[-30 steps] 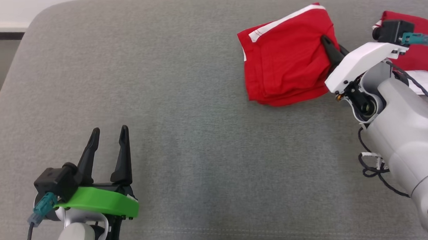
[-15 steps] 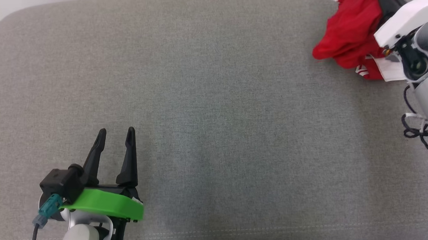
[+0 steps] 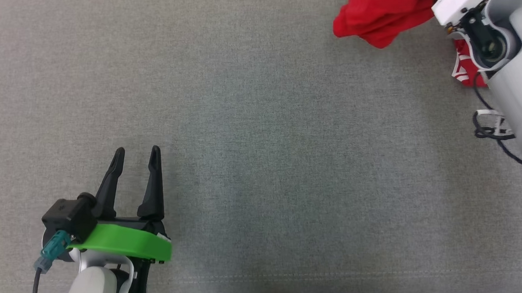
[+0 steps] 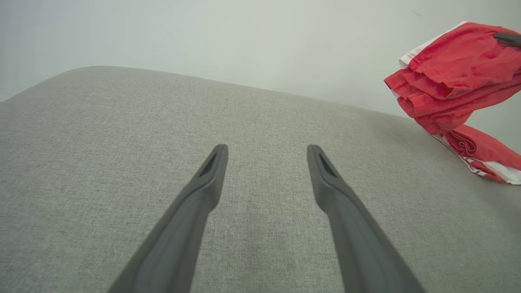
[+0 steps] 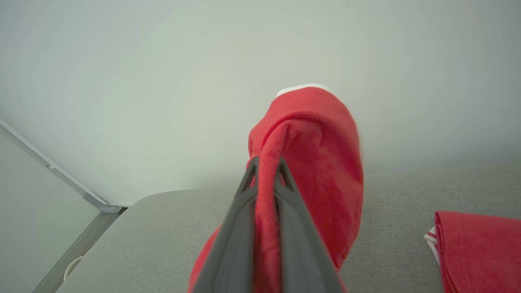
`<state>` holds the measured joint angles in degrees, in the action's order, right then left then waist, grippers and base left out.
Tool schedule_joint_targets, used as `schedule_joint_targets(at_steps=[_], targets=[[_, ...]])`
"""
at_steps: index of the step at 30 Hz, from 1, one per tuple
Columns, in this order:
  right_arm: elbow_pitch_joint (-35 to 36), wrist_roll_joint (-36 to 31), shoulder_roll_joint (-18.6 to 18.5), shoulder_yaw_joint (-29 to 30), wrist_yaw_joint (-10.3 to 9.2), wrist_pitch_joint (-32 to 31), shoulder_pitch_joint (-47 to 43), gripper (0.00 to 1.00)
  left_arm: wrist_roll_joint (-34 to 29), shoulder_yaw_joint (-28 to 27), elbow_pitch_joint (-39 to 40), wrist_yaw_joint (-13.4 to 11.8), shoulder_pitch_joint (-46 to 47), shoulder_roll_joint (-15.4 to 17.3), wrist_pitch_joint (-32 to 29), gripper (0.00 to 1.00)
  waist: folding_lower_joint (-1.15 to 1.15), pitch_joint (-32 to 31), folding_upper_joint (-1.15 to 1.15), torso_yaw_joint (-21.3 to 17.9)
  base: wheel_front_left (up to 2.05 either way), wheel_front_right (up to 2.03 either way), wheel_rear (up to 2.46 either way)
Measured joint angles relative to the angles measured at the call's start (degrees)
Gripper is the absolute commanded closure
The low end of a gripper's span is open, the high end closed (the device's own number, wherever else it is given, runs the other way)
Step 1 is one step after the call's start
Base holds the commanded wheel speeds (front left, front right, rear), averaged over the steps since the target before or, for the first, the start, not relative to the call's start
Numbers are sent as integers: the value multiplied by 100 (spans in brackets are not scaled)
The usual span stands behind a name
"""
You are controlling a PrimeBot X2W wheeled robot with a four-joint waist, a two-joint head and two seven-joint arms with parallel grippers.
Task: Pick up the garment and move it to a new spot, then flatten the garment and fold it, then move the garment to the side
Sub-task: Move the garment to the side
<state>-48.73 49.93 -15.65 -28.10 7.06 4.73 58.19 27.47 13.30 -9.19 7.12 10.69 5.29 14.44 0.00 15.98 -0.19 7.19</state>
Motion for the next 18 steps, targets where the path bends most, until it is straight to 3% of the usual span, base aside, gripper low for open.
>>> schedule_joint_targets(at_steps=[8, 18], targets=[[-534, -214, -969, 221, -74, 92, 11, 100, 2, -5, 57, 0, 14, 38, 0, 0, 0, 265, 0, -31, 0, 0, 0], [-938, -266, -1179, 339, -419, 164, 92, 100, 7, 65, 196, 0, 286, 112, 0, 0, 0, 721, 0, -126, 0, 0, 0]])
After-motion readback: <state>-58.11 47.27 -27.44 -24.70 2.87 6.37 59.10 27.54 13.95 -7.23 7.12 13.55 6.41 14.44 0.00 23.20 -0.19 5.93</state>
